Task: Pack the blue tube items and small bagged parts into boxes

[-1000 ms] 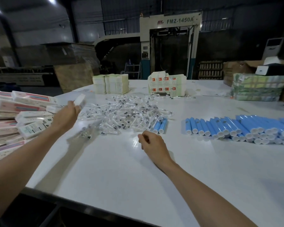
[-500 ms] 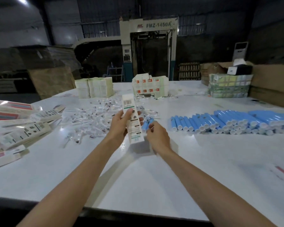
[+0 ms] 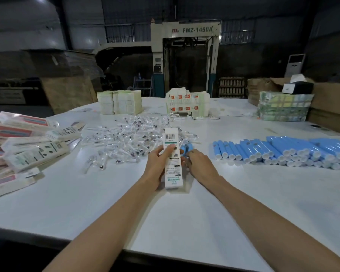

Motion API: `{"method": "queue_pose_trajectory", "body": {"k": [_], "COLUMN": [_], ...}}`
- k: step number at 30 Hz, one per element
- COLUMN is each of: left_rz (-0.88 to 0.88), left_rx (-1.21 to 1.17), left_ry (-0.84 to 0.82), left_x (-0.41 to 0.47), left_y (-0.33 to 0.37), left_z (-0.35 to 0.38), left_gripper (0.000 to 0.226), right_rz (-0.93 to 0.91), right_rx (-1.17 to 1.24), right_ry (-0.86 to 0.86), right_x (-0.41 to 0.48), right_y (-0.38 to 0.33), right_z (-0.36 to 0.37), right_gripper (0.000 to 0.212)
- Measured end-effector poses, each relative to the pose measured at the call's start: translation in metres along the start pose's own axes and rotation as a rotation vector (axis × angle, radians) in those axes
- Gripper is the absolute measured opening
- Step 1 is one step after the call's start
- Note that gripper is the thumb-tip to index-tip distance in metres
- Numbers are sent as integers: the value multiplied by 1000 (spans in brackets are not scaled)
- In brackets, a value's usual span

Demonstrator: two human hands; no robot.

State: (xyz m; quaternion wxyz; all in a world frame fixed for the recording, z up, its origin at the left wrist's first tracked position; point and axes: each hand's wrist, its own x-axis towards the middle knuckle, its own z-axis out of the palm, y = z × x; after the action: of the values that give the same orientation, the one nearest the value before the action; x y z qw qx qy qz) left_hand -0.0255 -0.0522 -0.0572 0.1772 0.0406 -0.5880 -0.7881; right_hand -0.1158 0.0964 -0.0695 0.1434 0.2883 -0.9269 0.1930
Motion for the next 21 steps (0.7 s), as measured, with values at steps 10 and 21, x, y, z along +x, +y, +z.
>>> {"method": "queue_pose_trajectory", "body": {"k": [10, 21], "left_rz": [-6, 12], "left_rx": [-68, 33], "left_ry": [-76, -218], "left_x": [-6, -17], "left_y": [8, 10], "left_z": [2, 9], "left_gripper": [40, 51], "right_rz": [61, 322], "right_rx": [-418, 198], "right_ry": [30, -4], "right_x": [-40, -21], "right_y": [12, 33], "right_z": [-35, -61], "right_gripper": [20, 24]}}
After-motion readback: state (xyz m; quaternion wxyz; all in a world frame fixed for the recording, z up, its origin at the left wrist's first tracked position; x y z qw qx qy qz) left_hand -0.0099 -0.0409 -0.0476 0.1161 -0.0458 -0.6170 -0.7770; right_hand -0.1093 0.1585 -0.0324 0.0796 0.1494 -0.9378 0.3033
